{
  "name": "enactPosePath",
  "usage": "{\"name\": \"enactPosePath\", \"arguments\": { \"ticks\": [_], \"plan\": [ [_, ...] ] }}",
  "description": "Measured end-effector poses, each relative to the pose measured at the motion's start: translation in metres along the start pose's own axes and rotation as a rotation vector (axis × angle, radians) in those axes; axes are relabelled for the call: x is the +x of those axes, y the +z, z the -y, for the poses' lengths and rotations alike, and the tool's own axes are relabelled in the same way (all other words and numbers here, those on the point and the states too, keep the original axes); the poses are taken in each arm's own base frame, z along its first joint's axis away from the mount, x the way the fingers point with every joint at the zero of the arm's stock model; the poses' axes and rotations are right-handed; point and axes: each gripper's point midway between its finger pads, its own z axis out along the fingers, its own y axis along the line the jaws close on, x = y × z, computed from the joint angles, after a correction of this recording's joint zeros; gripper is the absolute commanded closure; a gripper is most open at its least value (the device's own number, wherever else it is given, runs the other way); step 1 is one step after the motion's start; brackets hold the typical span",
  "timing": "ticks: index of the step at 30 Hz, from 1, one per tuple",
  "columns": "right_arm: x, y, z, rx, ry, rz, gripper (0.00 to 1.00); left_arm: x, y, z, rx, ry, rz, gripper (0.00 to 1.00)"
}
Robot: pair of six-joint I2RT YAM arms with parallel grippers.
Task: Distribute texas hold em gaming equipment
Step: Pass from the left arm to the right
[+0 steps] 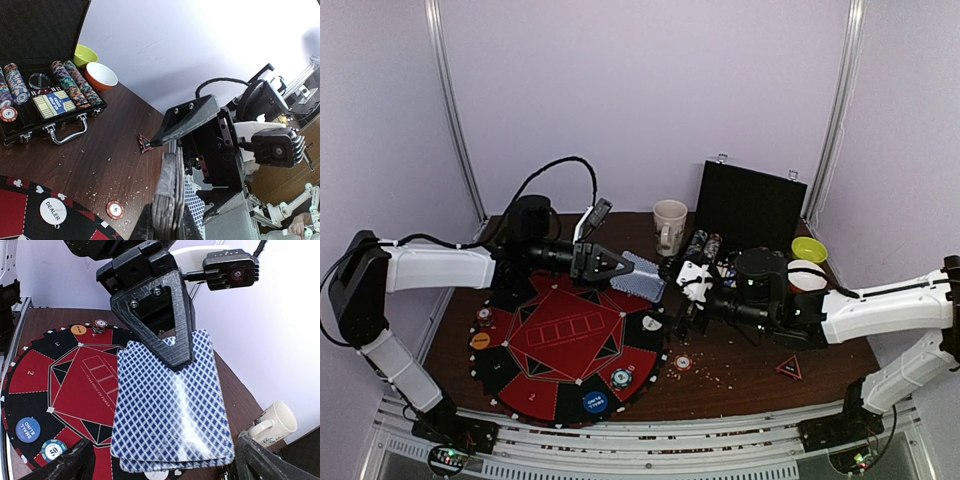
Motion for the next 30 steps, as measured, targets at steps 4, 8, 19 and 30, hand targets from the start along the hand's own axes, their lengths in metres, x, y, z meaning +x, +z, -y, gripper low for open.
{"name": "enactPosePath", "arguments": {
  "ticks": [4,8,19,30],
  "plan": [
    [0.002,0.010,-0.004,-0.016,-0.005,0.010,0.01,-0.003,0.000,0.000,-0.003,0.000,0.010,1.00],
    [0.001,0.021,-0.003,-0.012,-0.016,0.007,0.09,-0.003,0.000,0.000,-0.004,-0.007,0.012,1.00],
    [-0.002,0.032,0.006,0.029,-0.042,0.020,0.37,-0.003,0.000,-0.001,-0.007,-0.019,0.012,1.00],
    [-0.003,0.033,0.008,0.034,-0.065,0.010,0.46,-0.003,-0.001,-0.006,-0.022,-0.023,0.014,0.85]
  ]
}}
